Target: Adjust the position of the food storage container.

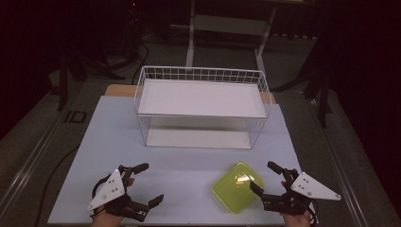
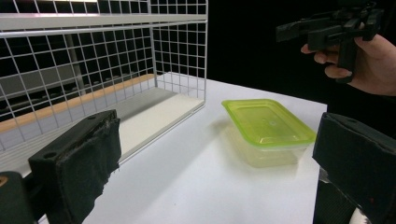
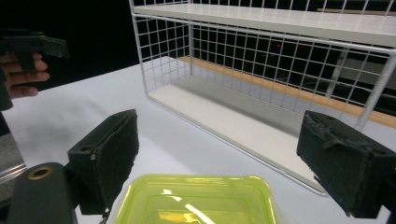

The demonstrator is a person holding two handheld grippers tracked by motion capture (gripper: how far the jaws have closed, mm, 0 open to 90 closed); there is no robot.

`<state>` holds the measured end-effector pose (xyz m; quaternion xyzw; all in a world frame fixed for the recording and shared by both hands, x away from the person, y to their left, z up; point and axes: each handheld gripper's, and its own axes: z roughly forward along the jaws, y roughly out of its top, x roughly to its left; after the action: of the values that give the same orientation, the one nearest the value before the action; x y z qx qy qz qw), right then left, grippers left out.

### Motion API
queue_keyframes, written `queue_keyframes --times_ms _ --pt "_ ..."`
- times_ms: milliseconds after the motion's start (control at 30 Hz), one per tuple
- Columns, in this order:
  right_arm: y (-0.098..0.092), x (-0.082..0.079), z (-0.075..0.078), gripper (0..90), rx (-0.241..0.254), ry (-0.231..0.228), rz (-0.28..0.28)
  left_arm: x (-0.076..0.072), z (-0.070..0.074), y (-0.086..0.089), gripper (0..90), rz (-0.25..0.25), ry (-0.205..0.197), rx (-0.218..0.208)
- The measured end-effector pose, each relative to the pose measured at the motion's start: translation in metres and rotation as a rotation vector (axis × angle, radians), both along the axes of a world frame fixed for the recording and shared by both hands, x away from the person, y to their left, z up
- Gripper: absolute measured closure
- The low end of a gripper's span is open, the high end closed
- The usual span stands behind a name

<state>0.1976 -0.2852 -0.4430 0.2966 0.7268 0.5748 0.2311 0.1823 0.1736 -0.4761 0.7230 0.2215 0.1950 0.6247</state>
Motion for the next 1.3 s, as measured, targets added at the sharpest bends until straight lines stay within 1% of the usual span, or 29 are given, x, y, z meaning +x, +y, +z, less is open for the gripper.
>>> queue_keyframes --times_ms 100,167,200,233,267,300,333,433,467,500,533,600,633,667,700,733,767,800,833,867,900,933,1000,1033,1100,1167,1233,1300 --pt "0.002 0.002 0.003 12.9 0.004 0.019 0.024 -0.002 0.001 -0.001 1.8 0.001 0.000 0.002" --pt "0.005 0.003 0.006 13.2 -0.013 0.041 0.007 -0.002 0.001 -0.001 1.8 0.004 -0.001 0.003" --pt "0.005 0.003 0.007 13.2 -0.011 0.048 0.022 -0.002 0.001 -0.001 1.8 0.005 0.000 0.001" --pt "0.004 0.004 0.008 13.2 0.002 0.058 0.053 -0.002 0.001 -0.001 1.8 0.004 0.001 0.001" --pt "0.004 0.004 0.008 13.2 0.002 0.058 0.053 -0.002 0.001 -0.001 1.8 0.004 0.001 0.001" --pt "0.005 0.004 0.008 13.7 0.009 0.067 0.067 -0.002 0.001 -0.001 1.8 0.005 0.000 0.001" --pt "0.007 0.006 0.009 18.7 -0.016 0.100 0.081 -0.002 0.000 -0.002 1.8 0.005 0.000 0.002" --pt "0.008 0.005 0.008 22.5 -0.027 0.117 0.090 -0.003 0.001 -0.002 1.8 0.006 -0.001 0.004" --pt "0.009 0.002 0.004 27.2 -0.033 0.145 0.114 -0.003 0.001 -0.002 1.8 0.005 -0.002 0.005" --pt "0.009 0.000 0.002 32.6 -0.043 0.155 0.123 -0.003 0.001 -0.002 1.8 0.005 -0.003 0.005" --pt "0.009 -0.001 0.000 34.9 -0.056 0.166 0.133 -0.004 0.001 -0.003 1.8 0.005 -0.003 0.003" --pt "0.009 -0.005 -0.005 44.5 -0.091 0.201 0.164 -0.004 0.001 -0.003 1.8 0.004 -0.004 0.006" --pt "0.009 -0.005 -0.005 44.5 -0.091 0.201 0.164 -0.004 0.001 -0.004 1.8 0.003 -0.005 0.009" --pt "0.009 -0.008 -0.010 57.2 -0.101 0.236 0.177 -0.004 0.001 -0.004 1.8 -0.001 -0.005 0.010" --pt "0.009 -0.009 -0.012 58.5 -0.102 0.247 0.181 -0.004 0.001 -0.004 1.8 -0.001 -0.005 0.012" --pt "0.009 -0.009 -0.012 58.5 -0.102 0.247 0.181 -0.004 0.001 -0.004 1.8 -0.001 -0.005 0.012" --pt "0.009 -0.010 -0.014 64.8 -0.115 0.257 0.182 -0.004 0.001 -0.004 1.8 0.000 -0.006 0.012" --pt "0.009 -0.012 -0.016 67.7 -0.131 0.263 0.190 -0.004 0.001 -0.005 1.8 0.000 -0.006 0.013" --pt "0.010 -0.016 -0.021 73.9 -0.155 0.283 0.200 -0.005 0.000 -0.006 1.8 -0.001 -0.009 0.014" --pt "0.010 -0.016 -0.021 73.9 -0.155 0.283 0.200 -0.005 0.000 -0.006 1.8 -0.001 -0.009 0.014" --pt "0.010 -0.018 -0.025 77.4 -0.173 0.302 0.208 -0.005 0.000 -0.006 1.8 -0.002 -0.009 0.016" --pt "0.010 -0.019 -0.026 80.9 -0.187 0.304 0.207 -0.005 0.000 -0.006 1.8 -0.003 -0.010 0.016" --pt "0.011 -0.021 -0.032 88.0 -0.215 0.325 0.219 -0.005 0.001 -0.006 1.8 -0.004 -0.009 0.011" --pt "0.011 -0.023 -0.037 89.9 -0.230 0.335 0.217 -0.005 0.001 -0.006 1.8 -0.004 -0.009 0.010" --pt "0.011 -0.023 -0.039 90.0 -0.237 0.342 0.218 -0.005 0.001 -0.006 1.8 -0.003 -0.013 0.012" --pt "0.013 -0.022 -0.045 90.0 -0.243 0.353 0.225 -0.005 0.001 -0.006 1.8 -0.004 -0.014 0.016" --pt "0.015 -0.021 -0.050 90.0 -0.266 0.354 0.234 -0.005 0.001 -0.006 1.8 -0.005 -0.013 0.019" --pt "0.017 -0.020 -0.052 90.0 -0.279 0.361 0.237 -0.004 0.001 -0.007 1.8 -0.004 -0.012 0.016"
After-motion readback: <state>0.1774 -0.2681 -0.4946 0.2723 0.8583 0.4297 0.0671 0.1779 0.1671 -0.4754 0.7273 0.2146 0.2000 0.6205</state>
